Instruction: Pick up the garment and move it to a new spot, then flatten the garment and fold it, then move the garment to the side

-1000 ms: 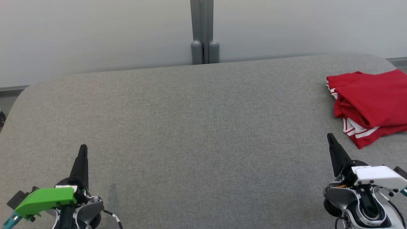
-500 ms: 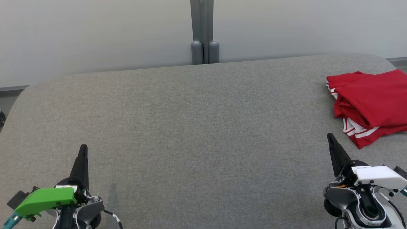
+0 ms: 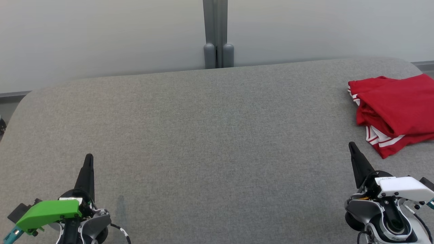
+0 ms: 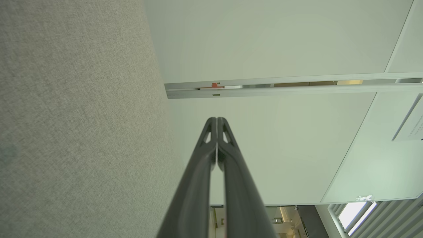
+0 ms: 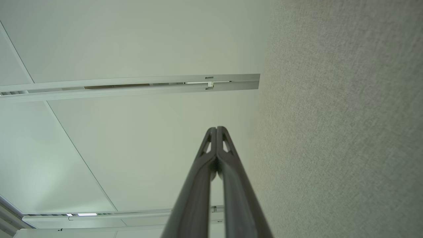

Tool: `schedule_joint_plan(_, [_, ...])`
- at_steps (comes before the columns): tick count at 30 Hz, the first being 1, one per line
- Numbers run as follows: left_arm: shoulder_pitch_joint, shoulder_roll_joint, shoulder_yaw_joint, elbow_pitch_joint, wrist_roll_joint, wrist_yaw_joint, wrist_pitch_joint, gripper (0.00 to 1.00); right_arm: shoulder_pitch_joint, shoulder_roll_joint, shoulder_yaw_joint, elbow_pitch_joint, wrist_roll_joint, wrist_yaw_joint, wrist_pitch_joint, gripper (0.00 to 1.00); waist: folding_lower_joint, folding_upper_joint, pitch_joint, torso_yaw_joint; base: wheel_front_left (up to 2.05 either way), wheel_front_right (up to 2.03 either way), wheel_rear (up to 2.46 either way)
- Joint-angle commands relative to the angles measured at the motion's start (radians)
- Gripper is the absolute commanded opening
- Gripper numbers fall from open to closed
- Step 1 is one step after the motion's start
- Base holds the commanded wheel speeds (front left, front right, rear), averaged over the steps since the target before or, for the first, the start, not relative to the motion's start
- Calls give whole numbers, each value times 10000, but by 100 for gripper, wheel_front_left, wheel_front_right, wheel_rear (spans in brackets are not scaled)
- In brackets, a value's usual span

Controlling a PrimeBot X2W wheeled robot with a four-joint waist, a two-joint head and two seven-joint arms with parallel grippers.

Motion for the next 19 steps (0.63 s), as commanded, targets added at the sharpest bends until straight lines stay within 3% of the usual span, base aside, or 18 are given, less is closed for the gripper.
schedule_joint_plan(1, [-144,-5,40,18,4,-59,60,0,-111,-17,-22,21,-9,7,13,0,0,-1,0,0,0,0,0])
schedule_joint_plan(19, [-146,-15,59,18,25,-58,50,0,-113,-4,-41,23,-28,7,32,0,0,-1,0,0,0,0,0])
